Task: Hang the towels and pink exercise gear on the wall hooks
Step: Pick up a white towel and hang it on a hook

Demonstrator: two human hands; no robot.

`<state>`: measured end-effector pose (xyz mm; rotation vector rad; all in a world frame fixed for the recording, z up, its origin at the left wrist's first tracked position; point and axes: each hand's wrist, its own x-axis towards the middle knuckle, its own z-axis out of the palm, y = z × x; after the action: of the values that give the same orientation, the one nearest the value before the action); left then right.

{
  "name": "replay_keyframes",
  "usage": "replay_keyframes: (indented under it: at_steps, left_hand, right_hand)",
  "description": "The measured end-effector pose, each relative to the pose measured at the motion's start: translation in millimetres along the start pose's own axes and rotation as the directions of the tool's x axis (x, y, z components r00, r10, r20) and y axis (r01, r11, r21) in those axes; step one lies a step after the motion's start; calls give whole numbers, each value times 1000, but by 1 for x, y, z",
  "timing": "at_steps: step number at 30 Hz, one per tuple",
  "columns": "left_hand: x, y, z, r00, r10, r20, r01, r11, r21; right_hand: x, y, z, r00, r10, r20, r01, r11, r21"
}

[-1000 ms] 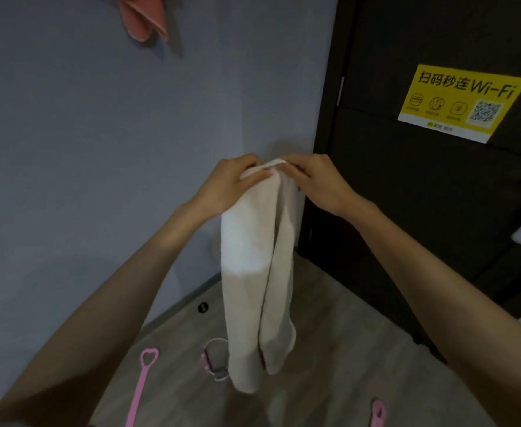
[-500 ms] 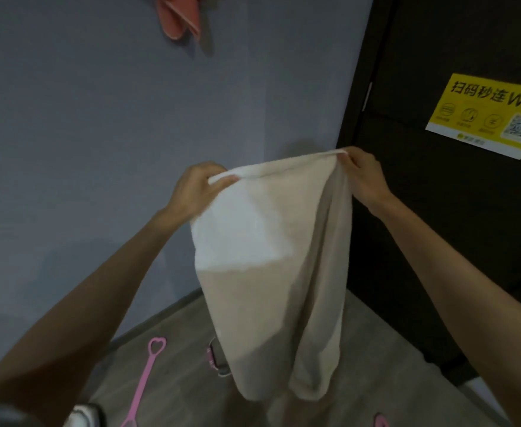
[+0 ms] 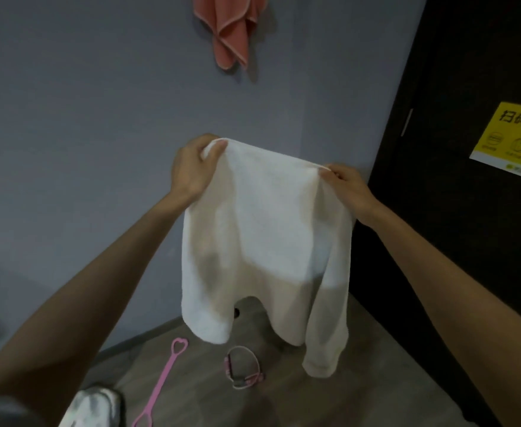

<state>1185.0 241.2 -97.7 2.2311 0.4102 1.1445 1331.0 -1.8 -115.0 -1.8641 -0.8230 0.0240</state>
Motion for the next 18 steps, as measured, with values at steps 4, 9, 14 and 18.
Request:
replay_keyframes:
  at_steps: [4, 9, 14, 18]
  left_hand:
    - [-3, -1, -29, 994, -97, -53, 96, 995, -20]
    - [-5, 2, -59, 972, -184, -148, 180, 983, -42]
    - [6, -1, -103, 959, -209, -193, 213, 977, -4]
    - [26, -8, -141, 961, -171, -219, 174, 985, -5]
  right_hand:
    - [14, -31, 8, 989, -64, 133, 56, 996, 66]
    - [31, -57, 35, 933, -131, 336, 133, 991, 15]
    - [50, -95, 71, 939, -282, 198, 258, 956, 139]
    - [72, -137, 103, 939, -326, 113, 302, 934, 191]
